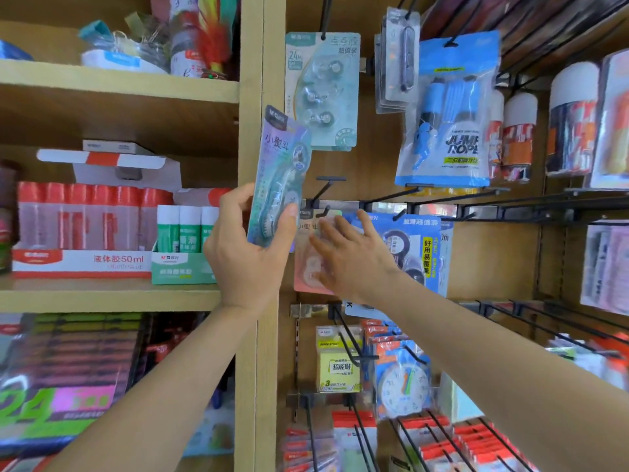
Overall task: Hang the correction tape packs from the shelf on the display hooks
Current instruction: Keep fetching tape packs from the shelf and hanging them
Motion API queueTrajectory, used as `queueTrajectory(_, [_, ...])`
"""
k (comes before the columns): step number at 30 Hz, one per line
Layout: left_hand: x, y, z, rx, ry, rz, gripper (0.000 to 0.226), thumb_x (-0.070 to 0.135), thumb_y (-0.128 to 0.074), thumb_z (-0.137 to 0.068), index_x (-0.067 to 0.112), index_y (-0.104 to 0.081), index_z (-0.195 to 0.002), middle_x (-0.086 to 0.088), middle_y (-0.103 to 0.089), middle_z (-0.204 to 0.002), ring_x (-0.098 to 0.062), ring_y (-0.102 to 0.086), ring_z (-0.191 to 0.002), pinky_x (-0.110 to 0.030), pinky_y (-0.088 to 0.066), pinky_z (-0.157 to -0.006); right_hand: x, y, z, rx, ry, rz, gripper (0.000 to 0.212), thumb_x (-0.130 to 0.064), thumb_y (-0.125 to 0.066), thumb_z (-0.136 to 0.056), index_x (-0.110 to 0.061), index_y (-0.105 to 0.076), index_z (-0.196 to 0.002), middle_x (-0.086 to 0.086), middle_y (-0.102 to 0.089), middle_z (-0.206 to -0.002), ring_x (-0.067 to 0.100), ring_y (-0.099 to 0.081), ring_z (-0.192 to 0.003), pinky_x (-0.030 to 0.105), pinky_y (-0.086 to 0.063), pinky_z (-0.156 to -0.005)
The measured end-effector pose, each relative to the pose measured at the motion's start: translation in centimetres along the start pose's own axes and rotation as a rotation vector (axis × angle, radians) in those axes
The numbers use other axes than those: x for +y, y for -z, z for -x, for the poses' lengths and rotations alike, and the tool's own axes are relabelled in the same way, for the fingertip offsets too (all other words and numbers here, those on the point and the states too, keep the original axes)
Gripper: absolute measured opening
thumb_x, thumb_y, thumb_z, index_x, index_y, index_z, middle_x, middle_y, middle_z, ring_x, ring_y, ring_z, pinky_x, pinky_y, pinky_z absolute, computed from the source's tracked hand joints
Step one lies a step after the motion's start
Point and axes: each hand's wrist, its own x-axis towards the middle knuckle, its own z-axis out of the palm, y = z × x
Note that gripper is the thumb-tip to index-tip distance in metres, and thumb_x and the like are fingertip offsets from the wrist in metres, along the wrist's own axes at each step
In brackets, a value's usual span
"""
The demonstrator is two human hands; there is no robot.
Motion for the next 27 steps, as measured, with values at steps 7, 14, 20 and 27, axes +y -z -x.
queueTrajectory(7, [-0.1, 0.0, -0.1, 0.004, -0.012, 0.025, 0.044, 0.04, -0.069, -0.093, 0.004, -0.06, -0.118, 0.013, -0.064, -0.109, 0.005, -0.064, -0.094, -0.03, -0.058, -0.069, 0.8, 2.1, 0.9, 0.129, -0.095, -0.683, 0.043, -0.036, -0.062, -0.092, -0.021, -0.061, -0.132, -0.002, -0.062, -0.136, 0.015, -0.05, -0.132, 0.05, -0.017, -0.122])
queueTrajectory(14, [0.2, 0.0, 0.1, -0.001, -0.004, 0.095, 0.046, 0.054, -0.059, -0.095, 0.014, -0.054, -0.117, 0.011, -0.065, -0.103, 0.015, -0.061, -0.091, -0.006, -0.045, -0.069, 0.6, 7.4, 3.9, 0.341, -0.328, -1.696, 0.022, -0.015, -0.071, -0.09, -0.006, -0.071, -0.11, 0.009, -0.075, -0.103, 0.015, -0.07, -0.093, 0.026, -0.055, -0.087])
queueTrajectory(20, [-0.3, 0.4, 0.2, -0.152, -0.091, 0.073, 0.054, 0.057, -0.046, -0.1, 0.008, -0.061, -0.117, -0.005, -0.069, -0.1, -0.021, -0.065, -0.082, -0.036, -0.052, -0.066, 0.6, 9.6, 3.0, 0.397, -0.335, -1.943, 0.019, -0.007, -0.066, -0.092, -0.005, -0.069, -0.111, 0.012, -0.074, -0.11, 0.023, -0.071, -0.1, 0.033, -0.058, -0.084])
queueTrajectory(27, [-0.2, 0.2, -0.2, -0.19, -0.239, -0.121, 0.033, 0.022, -0.057, -0.094, 0.001, -0.068, -0.117, -0.009, -0.07, -0.101, -0.01, -0.053, -0.092, -0.018, -0.038, -0.085, 2.4, 8.1, 4.6, 0.449, -0.541, -1.927, 0.017, -0.022, -0.071, -0.088, -0.006, -0.068, -0.093, 0.02, -0.072, -0.103, 0.031, -0.066, -0.097, 0.062, -0.048, -0.098])
